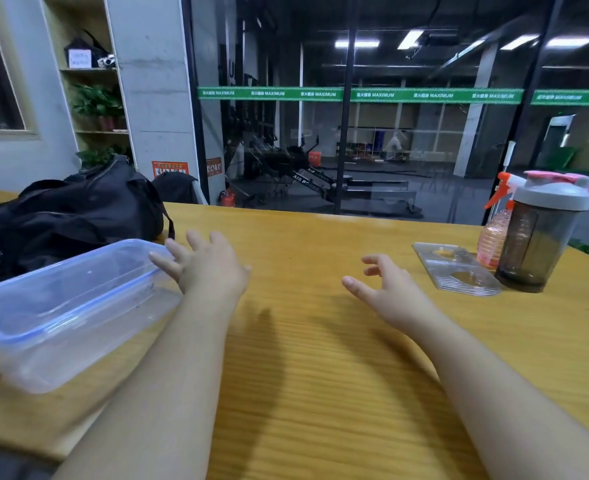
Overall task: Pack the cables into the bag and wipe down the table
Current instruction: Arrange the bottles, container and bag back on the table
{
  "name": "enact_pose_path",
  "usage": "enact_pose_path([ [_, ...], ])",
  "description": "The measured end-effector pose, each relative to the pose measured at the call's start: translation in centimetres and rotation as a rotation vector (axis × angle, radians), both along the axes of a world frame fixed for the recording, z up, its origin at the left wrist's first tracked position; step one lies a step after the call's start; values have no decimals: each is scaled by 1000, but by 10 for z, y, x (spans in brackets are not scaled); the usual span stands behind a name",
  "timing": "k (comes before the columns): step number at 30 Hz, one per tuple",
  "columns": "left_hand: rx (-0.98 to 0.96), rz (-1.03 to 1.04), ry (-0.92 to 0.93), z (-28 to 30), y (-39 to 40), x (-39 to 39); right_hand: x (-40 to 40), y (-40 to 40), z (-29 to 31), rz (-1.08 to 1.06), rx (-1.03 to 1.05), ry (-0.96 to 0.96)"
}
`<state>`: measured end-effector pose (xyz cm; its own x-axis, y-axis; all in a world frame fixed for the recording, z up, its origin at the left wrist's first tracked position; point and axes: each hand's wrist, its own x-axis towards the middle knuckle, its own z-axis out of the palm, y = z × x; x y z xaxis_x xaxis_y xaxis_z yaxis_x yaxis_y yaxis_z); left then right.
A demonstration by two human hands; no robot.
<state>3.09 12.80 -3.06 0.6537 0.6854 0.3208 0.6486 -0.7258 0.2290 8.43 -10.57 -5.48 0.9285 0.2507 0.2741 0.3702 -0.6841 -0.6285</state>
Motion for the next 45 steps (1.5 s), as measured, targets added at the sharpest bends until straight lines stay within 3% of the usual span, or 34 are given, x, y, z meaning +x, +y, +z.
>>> enact_pose_path([
  [9, 75, -71, 93, -2, -10, 0, -4, -2, 1, 17, 4, 12],
  [27, 51, -450, -58, -2, -21, 7, -2, 2, -1, 27, 3, 13],
  [36, 88, -324, -98, 10, -8, 1, -2, 2, -2, 50, -12, 0],
  [39, 199, -173, 8, 18, -4, -4, -3, 3, -3, 62, -1, 1],
  [42, 193, -41, 159, 16, 1, -9, -3, 3, -2, 67, -2, -9],
  [45, 210, -17, 166, 11, 4, -9, -3, 2, -1, 72, 5, -7],
])
